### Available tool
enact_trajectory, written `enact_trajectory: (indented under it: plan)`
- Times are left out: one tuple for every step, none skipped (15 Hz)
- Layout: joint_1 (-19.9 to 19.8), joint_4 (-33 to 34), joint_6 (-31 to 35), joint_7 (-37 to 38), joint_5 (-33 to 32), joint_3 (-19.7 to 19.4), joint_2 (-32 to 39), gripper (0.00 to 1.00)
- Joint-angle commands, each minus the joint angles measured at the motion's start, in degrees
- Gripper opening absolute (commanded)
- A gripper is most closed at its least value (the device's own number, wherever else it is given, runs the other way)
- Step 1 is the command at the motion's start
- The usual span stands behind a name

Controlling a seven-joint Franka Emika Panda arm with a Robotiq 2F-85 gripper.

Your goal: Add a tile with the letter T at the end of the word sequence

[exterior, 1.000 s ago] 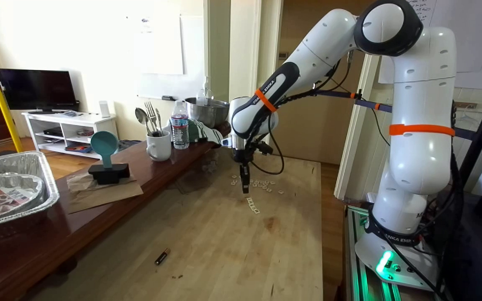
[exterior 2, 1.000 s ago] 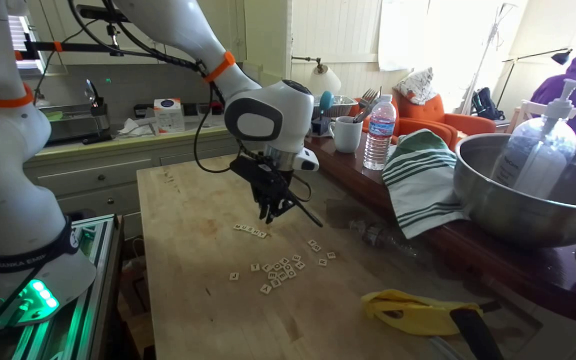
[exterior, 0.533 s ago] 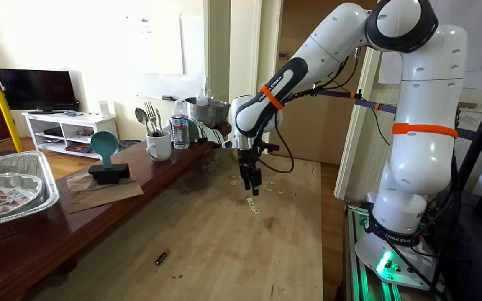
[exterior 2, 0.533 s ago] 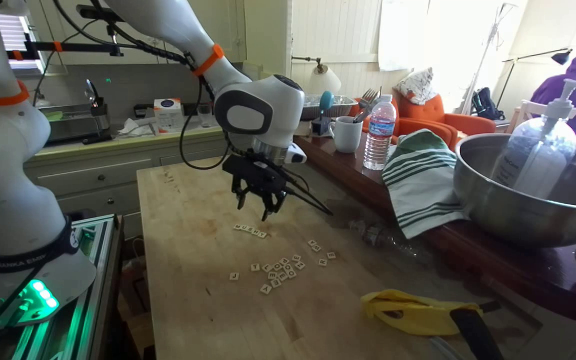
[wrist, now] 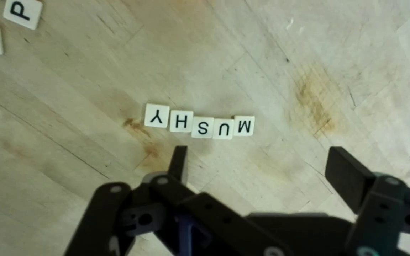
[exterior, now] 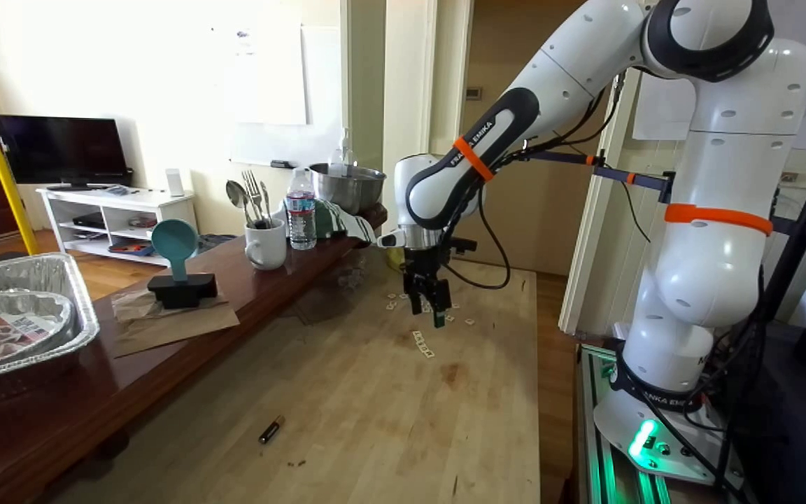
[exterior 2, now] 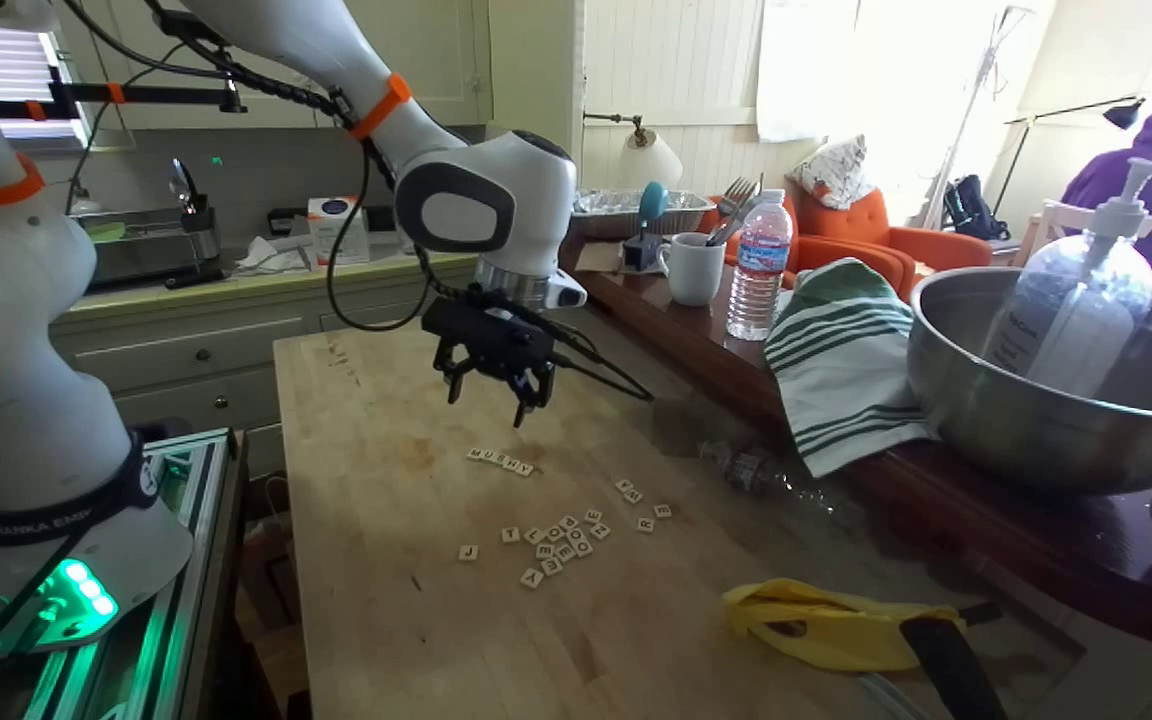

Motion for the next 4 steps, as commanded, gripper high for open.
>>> enact_trajectory:
  plan:
    - [1.3,-0.4,0.1,-0.1,-0.3,-1.1,-0.5,0.99]
    - [1.5,-0.9,0.2,-0.2,-0.5,-1.2,-1.0,1.00]
    - [1.6,-1.1,0.2,-0.2,-0.6,-1.2,-1.3,1.00]
    - [1.6,-1.3,0.2,-0.3,-0.6,-1.2,-1.5,1.00]
